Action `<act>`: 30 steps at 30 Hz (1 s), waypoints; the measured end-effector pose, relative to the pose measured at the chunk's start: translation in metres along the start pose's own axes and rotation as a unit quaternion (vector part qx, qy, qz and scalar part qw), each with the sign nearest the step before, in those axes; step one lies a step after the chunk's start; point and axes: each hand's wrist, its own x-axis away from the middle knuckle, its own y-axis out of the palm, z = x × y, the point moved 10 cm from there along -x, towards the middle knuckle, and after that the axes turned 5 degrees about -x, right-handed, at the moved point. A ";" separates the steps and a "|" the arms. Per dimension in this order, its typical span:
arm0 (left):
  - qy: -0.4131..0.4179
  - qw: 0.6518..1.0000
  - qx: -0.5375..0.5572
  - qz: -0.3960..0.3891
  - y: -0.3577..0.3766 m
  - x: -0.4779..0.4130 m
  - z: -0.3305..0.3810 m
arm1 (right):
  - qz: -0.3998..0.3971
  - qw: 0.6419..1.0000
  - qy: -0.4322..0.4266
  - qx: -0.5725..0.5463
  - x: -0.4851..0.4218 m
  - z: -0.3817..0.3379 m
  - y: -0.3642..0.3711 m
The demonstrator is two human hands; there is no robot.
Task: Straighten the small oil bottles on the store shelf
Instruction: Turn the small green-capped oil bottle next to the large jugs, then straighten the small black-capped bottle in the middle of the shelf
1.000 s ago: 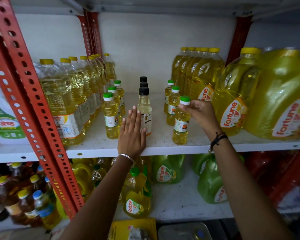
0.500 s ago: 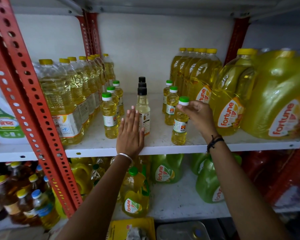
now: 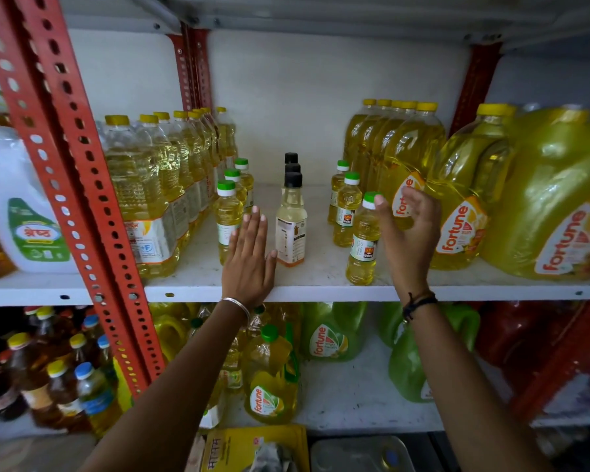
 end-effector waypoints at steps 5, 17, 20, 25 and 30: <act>0.015 1.000 -0.022 -0.012 -0.005 0.005 -0.023 | -0.061 0.995 -0.057 -0.060 0.019 -0.032 0.046; 0.043 0.998 -0.033 -0.022 -0.002 0.009 -0.025 | -0.282 0.946 0.156 -0.046 0.018 0.035 0.173; 0.042 0.998 -0.035 -0.021 -0.002 0.009 -0.025 | -0.269 0.947 0.168 -0.057 0.015 0.039 0.173; 0.045 0.998 -0.034 -0.020 -0.002 0.010 -0.025 | -0.262 0.948 0.165 -0.077 0.013 0.034 0.170; 0.045 0.998 -0.032 -0.022 -0.002 0.010 -0.025 | -0.221 0.964 0.142 -0.041 0.011 0.036 0.164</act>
